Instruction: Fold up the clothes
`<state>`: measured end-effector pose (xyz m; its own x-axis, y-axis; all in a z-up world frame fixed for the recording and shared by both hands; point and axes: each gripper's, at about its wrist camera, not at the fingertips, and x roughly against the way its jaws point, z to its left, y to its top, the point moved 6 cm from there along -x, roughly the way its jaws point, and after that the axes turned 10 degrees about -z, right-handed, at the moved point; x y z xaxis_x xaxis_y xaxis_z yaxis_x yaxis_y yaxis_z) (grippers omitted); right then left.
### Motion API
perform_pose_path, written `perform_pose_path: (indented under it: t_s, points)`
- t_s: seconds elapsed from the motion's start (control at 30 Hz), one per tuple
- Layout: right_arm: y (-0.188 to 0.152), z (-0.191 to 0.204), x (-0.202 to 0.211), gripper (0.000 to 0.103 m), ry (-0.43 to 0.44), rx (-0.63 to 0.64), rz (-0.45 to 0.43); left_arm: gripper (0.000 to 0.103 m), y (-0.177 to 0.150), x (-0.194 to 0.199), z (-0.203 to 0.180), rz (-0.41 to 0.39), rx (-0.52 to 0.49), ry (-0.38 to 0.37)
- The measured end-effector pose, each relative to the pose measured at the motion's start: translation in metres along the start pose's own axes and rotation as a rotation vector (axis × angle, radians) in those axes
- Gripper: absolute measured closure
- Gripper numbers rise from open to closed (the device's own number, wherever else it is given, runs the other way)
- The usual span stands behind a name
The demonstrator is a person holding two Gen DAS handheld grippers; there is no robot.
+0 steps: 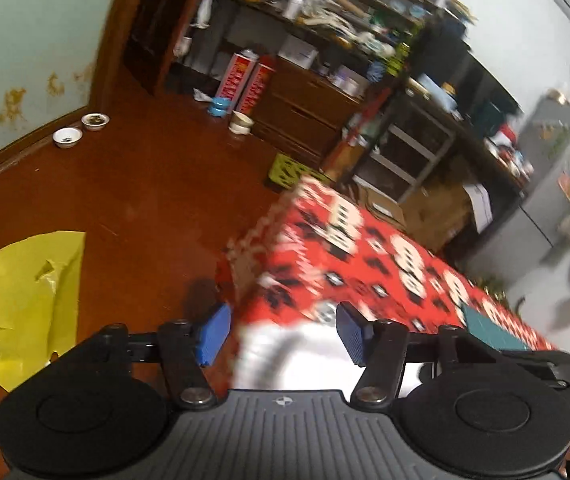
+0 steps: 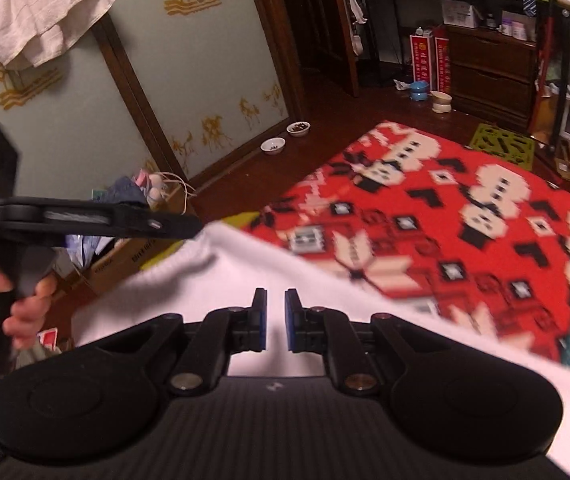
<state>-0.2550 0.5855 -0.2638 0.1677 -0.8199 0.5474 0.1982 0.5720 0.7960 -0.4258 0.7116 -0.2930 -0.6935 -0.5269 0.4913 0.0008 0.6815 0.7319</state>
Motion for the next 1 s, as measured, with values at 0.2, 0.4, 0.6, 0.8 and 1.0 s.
perform_pose_path:
  t_s: [0.2,0.4,0.6,0.8,1.0]
  points:
    - [0.013,0.004,-0.03,0.093,0.013,-0.012,-0.002,0.045,-0.012,-0.026,0.034,0.14,0.265,-0.107]
    - [0.013,0.006,-0.047,0.093,0.026,-0.021,-0.008,0.093,-0.02,-0.025,0.039,0.15,0.342,-0.174]
    - [0.006,0.029,-0.082,0.097,0.061,0.011,0.024,0.099,-0.008,-0.01,0.027,0.015,0.209,-0.115]
    - [-0.002,0.003,-0.115,0.103,-0.096,-0.062,0.035,0.099,-0.011,-0.008,0.021,-0.036,0.091,-0.047]
    - [0.009,-0.012,-0.082,0.1,-0.045,-0.144,-0.05,0.099,-0.012,-0.013,0.025,-0.033,0.099,-0.05]
